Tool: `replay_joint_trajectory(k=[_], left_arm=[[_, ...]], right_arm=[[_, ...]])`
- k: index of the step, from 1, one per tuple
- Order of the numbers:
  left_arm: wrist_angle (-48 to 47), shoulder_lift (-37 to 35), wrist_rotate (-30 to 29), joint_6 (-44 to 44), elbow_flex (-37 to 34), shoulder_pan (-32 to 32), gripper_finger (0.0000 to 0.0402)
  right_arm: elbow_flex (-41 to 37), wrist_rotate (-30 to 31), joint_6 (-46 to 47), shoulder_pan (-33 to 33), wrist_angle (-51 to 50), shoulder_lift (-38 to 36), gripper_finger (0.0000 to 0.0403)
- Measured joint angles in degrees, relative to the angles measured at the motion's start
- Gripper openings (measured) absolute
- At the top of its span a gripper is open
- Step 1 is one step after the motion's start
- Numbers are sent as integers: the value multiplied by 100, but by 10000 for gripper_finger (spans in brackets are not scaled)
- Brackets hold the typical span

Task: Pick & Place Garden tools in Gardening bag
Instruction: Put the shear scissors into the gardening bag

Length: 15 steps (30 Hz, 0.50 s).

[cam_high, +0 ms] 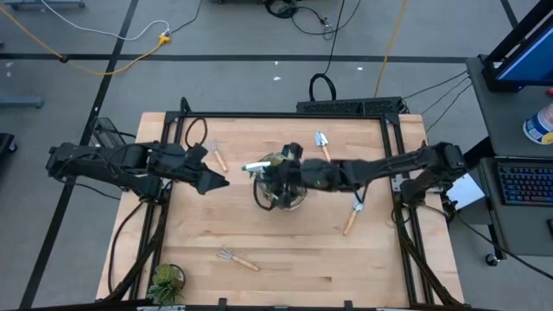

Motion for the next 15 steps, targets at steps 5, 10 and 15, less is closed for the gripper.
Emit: replay_joint_trajectory(k=[5, 10, 15], left_arm=[[-125, -4, -21, 44, -2, 1, 237], [-159, 1, -40, 260, -2, 1, 237], [-157, 1, -173, 451, -2, 1, 237]], right_arm=[[-58, -429, 758, -343, 53, 0, 42], [-364, -426, 1146, -519, 361, 2, 42], [-843, -426, 1189, -508, 911, 2, 42]])
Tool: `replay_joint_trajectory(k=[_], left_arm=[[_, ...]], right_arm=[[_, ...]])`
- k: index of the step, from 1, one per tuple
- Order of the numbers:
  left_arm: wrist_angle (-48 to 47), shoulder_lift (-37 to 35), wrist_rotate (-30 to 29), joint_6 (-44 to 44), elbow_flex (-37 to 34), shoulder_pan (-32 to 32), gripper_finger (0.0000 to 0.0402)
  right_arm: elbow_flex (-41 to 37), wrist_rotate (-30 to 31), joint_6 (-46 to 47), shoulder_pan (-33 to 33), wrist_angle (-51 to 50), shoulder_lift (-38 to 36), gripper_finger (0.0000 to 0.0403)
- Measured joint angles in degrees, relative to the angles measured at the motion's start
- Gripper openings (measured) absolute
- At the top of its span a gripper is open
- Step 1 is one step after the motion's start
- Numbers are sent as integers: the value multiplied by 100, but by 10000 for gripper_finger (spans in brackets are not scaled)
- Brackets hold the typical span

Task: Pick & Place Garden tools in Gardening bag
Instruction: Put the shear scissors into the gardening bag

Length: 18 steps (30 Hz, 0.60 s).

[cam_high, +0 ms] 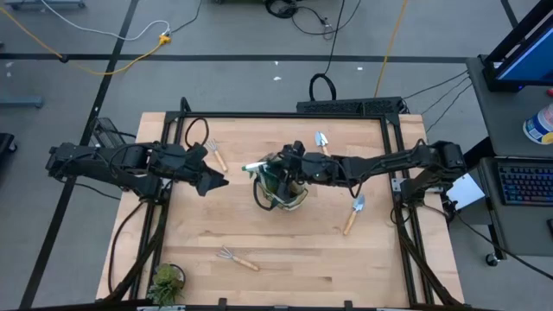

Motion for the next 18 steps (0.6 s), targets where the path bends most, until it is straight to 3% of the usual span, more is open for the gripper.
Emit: replay_joint_trajectory(k=[9, 18], left_arm=[[63, 0, -287, 722, -2, -2, 237], [753, -45, -363, 1918, -8, -128, 237]], right_arm=[[-532, 203, -138, -17, 533, 0, 42], [-980, 356, 111, -39, 946, -173, 42]])
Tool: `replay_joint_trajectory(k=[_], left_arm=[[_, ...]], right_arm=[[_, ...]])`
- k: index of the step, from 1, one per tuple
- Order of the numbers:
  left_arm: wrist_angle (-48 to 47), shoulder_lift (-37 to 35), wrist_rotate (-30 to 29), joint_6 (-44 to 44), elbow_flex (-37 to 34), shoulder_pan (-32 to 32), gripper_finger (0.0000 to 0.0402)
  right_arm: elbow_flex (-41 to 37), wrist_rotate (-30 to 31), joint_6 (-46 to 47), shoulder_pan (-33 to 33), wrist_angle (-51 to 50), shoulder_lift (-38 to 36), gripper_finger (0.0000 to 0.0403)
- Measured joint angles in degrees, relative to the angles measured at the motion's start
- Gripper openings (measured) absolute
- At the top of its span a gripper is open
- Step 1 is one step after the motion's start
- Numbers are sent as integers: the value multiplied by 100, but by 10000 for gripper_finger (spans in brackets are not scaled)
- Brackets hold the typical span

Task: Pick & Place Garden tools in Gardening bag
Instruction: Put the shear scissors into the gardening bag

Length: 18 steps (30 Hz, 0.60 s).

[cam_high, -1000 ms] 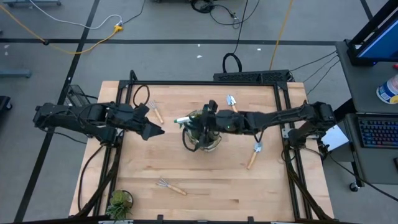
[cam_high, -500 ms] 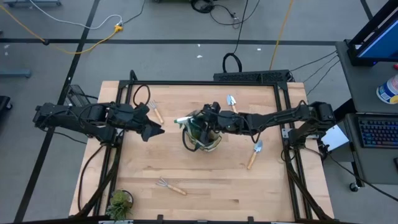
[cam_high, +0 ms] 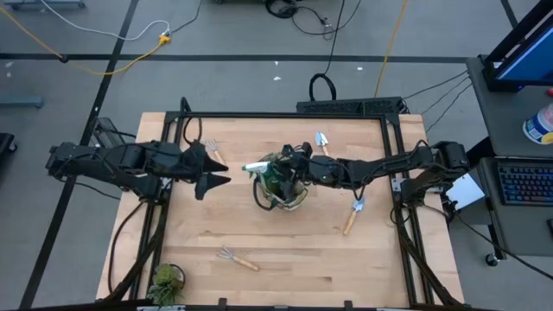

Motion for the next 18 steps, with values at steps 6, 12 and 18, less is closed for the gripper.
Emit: replay_joint_trajectory(k=[6, 12, 18], left_arm=[[508, -437, -190, 295, -454, -216, 237], [1546, -1166, -183, 361, -1500, -482, 237], [2549, -1641, -194, 341, -2445, -710, 237]], right_arm=[[-469, 39, 207, 0, 734, -163, 42], [-770, 118, 409, 2, 889, -158, 42], [-889, 131, 362, 4, 901, -166, 43]])
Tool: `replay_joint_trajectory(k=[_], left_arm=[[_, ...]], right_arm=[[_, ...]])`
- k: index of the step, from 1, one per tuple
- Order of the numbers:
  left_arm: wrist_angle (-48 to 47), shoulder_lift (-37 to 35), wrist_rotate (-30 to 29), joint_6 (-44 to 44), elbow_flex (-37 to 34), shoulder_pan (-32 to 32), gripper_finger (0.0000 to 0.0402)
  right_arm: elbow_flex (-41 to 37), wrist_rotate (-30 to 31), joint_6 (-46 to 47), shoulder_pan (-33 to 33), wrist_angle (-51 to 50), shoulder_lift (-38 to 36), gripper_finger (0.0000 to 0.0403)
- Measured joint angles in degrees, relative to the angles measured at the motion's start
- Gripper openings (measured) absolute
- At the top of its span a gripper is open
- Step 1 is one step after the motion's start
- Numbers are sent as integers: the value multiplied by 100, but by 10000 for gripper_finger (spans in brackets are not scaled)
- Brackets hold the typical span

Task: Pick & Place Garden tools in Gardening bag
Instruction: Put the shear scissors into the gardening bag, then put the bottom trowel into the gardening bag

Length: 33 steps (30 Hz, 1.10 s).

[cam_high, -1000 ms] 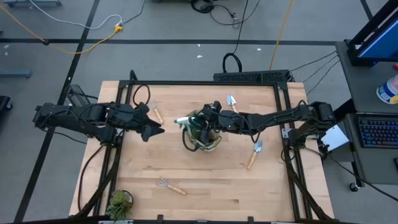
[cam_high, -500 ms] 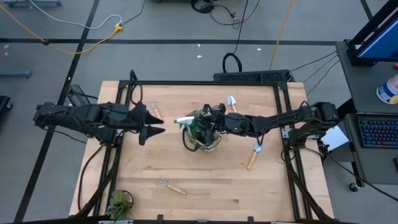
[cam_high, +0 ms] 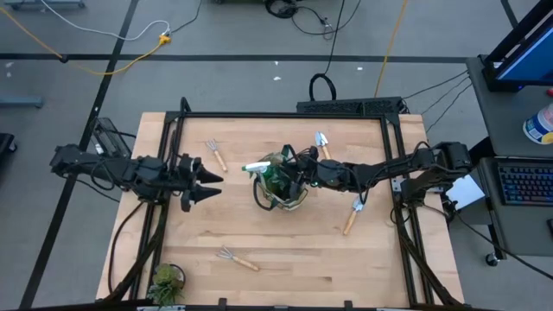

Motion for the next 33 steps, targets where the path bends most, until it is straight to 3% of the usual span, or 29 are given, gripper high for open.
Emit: replay_joint_trajectory(k=[8, 33], left_arm=[[685, -164, -43, -122, -659, -66, 237], [792, -146, -45, -156, -690, -66, 237]], right_arm=[[0, -15, -60, -2, 32, 0, 45], [2, -29, -170, -187, -79, 0, 128]])
